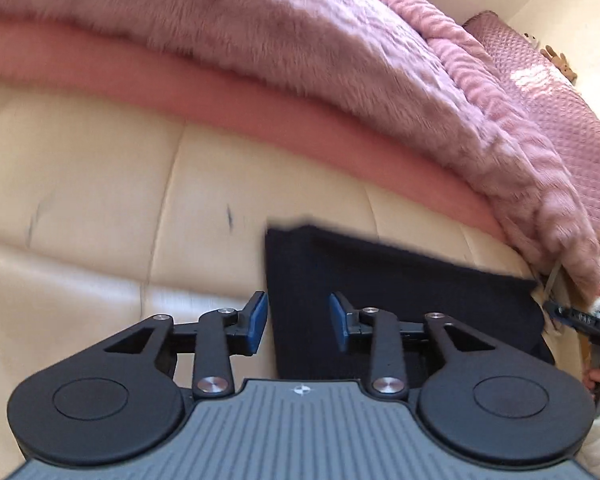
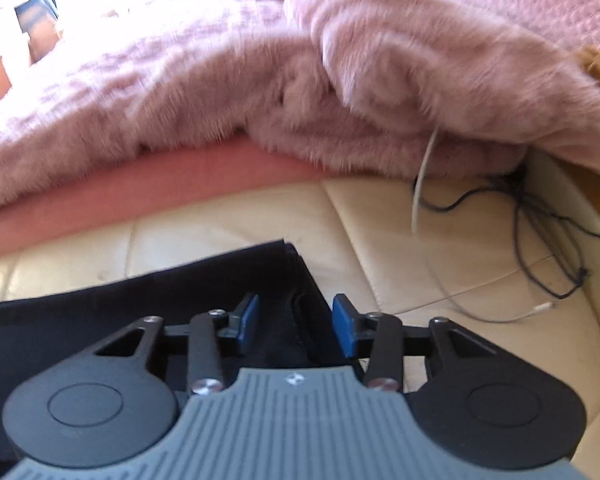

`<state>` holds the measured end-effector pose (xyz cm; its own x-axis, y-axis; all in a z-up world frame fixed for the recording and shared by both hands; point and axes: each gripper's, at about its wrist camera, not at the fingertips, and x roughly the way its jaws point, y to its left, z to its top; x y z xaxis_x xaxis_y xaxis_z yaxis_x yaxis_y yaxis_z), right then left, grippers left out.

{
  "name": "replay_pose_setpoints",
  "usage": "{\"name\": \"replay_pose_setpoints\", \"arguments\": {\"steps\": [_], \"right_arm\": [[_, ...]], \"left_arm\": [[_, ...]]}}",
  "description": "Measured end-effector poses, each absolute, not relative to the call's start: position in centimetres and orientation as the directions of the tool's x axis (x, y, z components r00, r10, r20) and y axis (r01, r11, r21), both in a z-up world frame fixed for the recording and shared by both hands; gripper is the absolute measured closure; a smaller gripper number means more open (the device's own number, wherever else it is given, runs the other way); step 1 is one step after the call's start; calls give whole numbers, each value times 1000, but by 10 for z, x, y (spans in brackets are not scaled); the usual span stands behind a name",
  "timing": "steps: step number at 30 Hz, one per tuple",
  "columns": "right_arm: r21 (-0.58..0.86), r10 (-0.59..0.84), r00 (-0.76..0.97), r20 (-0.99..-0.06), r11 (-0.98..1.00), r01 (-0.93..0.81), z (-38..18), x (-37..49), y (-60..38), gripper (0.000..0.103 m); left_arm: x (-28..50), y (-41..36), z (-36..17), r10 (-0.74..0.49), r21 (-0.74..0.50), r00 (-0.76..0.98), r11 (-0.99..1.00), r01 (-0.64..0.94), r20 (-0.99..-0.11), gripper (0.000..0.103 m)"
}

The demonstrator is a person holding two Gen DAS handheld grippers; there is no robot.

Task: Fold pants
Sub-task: 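Grasp the black pants corner with the left tool and lift it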

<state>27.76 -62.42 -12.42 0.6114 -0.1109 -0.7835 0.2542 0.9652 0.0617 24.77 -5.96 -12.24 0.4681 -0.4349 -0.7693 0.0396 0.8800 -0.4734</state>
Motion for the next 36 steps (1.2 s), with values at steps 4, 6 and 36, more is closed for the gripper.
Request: {"name": "replay_pose_setpoints", "arguments": {"steps": [4,6,36], "right_arm": [[104,-46,664,-746,977,185,-108,242,-598,66],[150,9,684,-730,978,147,-106,225,-576,66],[146,80,674,-735,988,42,-164,161,-459,69]], "left_arm": [[211,-75,-126,-430,-417,460,899,136,-777,65],[199,-85,-128,-408,-359,442,913,196,-799,65],[233,-48,-168,-607,-687,397,721,-88,-688,55]]}}
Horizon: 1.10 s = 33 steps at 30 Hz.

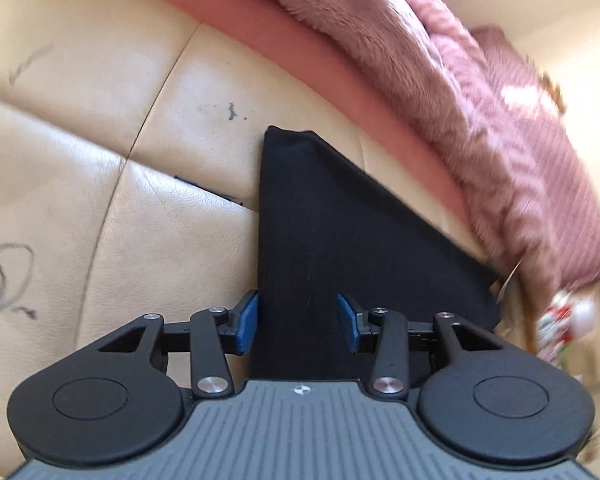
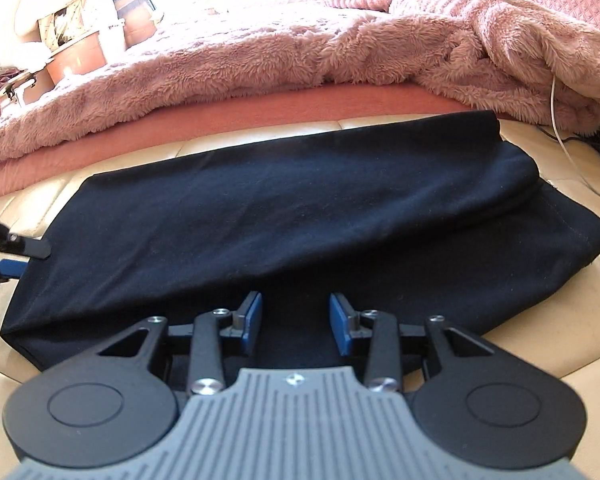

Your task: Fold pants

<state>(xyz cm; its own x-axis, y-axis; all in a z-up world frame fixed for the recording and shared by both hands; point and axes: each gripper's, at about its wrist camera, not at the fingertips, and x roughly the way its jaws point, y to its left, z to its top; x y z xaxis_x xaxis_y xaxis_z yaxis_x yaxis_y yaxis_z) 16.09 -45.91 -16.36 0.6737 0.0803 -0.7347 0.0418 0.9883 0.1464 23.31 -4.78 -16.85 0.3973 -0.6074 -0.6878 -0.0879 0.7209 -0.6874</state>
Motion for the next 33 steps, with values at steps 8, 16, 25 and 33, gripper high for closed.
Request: {"name": "replay_pose_setpoints", "arguments": {"steps": [8,16,25,33], "right_arm": [[142,83,672,-736,989,33,-164,162,-458,66],[101,68,645,-761,995,14,-160,166,-448,66],[172,232,561,-795,972,-159,-150,153,-371,66],[250,388,490,-780,912,-324,-121,168,-309,93]], "left_arm": [[237,-45,-180,-612,-715,414,682,-155,-674,86],[230,-43,-165,-540,-640,407,752,-159,-737,92],[206,46,-144,-406,-504,380,839,-206,-831,92],[199,107,-113,-278,-393,434,897,-201,-857,93]]}}
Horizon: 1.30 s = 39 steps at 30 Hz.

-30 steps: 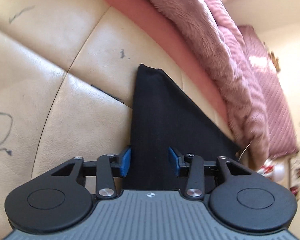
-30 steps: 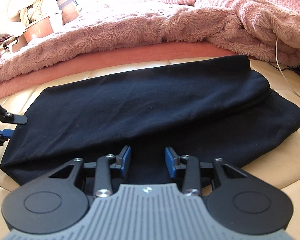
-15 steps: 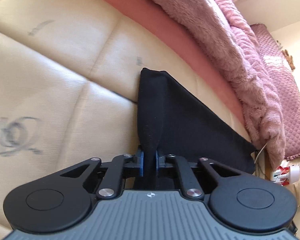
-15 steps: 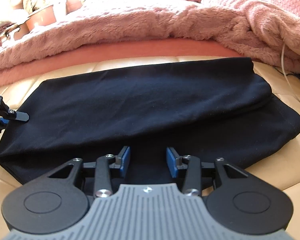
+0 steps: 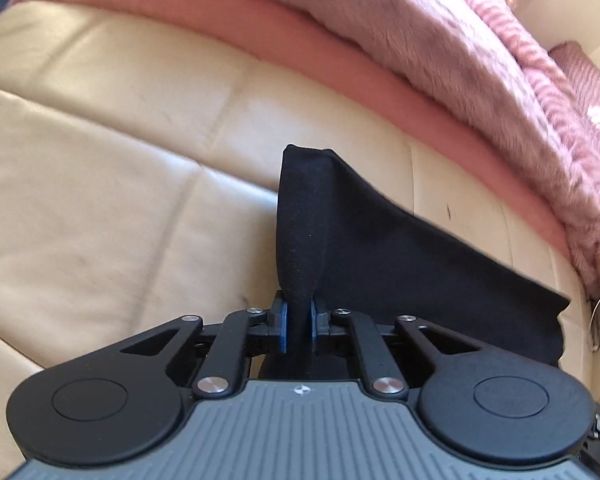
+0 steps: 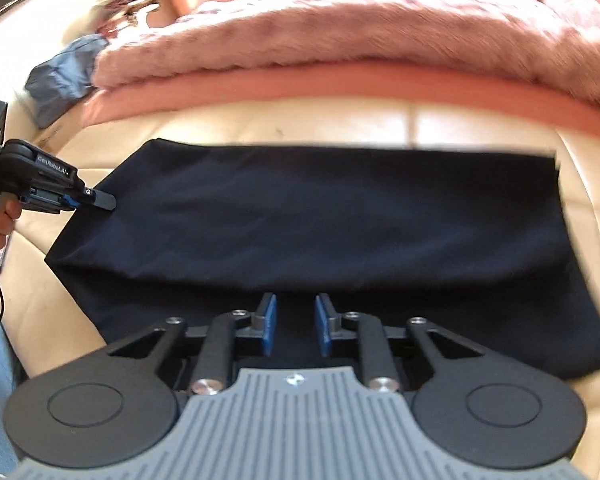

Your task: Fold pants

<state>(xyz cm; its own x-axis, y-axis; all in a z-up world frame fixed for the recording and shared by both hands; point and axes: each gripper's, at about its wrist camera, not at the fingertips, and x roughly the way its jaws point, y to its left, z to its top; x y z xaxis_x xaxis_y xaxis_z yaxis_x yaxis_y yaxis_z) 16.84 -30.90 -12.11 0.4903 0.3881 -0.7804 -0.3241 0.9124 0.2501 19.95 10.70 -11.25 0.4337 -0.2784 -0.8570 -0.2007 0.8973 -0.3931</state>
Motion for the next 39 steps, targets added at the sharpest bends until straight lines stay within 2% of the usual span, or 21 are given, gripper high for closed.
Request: {"name": "replay_pose_setpoints", "arguments": {"steps": [1,4,11,19,27,33,39], "right_arm": [[231,385,489,-782,909,-346,-118,175,-303,100],[190,388,488,-782,894,-406,-110,205,-282,103],[127,359,501,-788,890,-438,-119,284,-240,103],[120,338,461,-820,891,-439,-150,324,-226,103],[127,346,465,-815,890,-438,-143,319,-224,103],[160,412,412,-813,838,-522,-122,262,-231,103],[168,398,376,-837,840,-516,-135,227,-237,103]], "left_arm": [[200,110,-108,-292,-411,445,890,-196,-846,93],[201,116,-93,-365,-496,479,850,-179,-799,93],[205,108,-59,-497,-635,524,764,-113,-692,95],[204,83,-38,-576,-701,549,713,-24,-605,95],[208,66,-26,-602,-733,562,680,-12,-567,95],[207,47,-16,-618,-734,560,678,26,-551,95],[203,24,-6,-619,-711,548,700,60,-563,95]]}}
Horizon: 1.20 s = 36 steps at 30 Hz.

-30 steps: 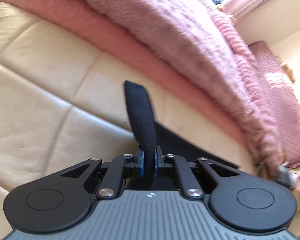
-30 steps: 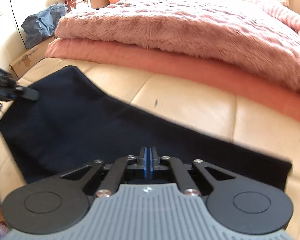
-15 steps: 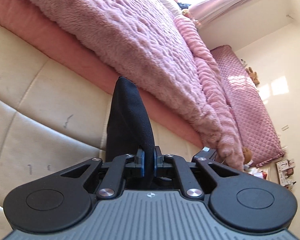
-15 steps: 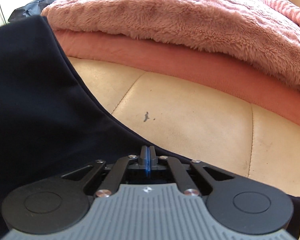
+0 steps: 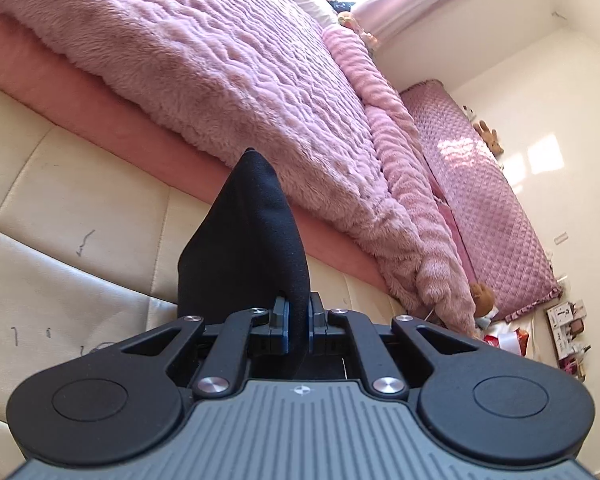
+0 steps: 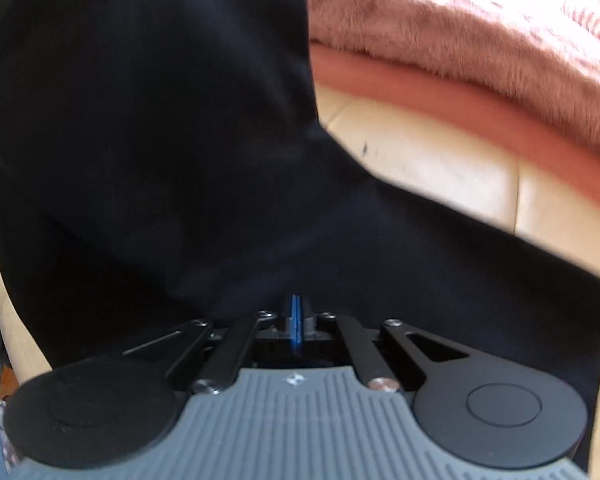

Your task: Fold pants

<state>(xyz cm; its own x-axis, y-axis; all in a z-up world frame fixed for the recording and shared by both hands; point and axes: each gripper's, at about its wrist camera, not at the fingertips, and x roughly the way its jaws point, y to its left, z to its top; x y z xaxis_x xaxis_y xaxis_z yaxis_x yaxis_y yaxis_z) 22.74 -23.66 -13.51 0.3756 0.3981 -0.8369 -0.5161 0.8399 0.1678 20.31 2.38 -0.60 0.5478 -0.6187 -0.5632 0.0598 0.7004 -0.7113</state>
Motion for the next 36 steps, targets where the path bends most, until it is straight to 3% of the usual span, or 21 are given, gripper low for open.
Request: {"name": "replay_pose_setpoints", "arguments": {"steps": [4,10,13,17,22,26,36], "right_arm": [[187,401,376,-835,850,-492,-142,220,-240,103],[179,387,480,-787,888,-423,-110,203,-284,102],[191,313,556,-770,945,-267,-98,192,-344,69],[202,210,586,-783,976,-81,-105,178,-417,70],[294,213,583,-784,955,47,-128,157,-463,70],[381,268,585,-766,921,76,-145,148,-469,77],[446,303,634,-712,892,76,-163,144,-473,77]], "left_arm": [[203,11,1,-611,-694,546,716,73,-573,95],[204,-17,9,-626,-685,526,720,108,-576,95],[205,-36,9,-635,-680,506,723,123,-584,95],[208,-64,8,-624,-658,495,741,131,-604,95],[215,-109,4,-581,-582,456,798,158,-674,95],[224,-144,-9,-554,-542,409,825,157,-725,95],[256,-220,-70,-535,-521,258,844,126,-805,95]]}}
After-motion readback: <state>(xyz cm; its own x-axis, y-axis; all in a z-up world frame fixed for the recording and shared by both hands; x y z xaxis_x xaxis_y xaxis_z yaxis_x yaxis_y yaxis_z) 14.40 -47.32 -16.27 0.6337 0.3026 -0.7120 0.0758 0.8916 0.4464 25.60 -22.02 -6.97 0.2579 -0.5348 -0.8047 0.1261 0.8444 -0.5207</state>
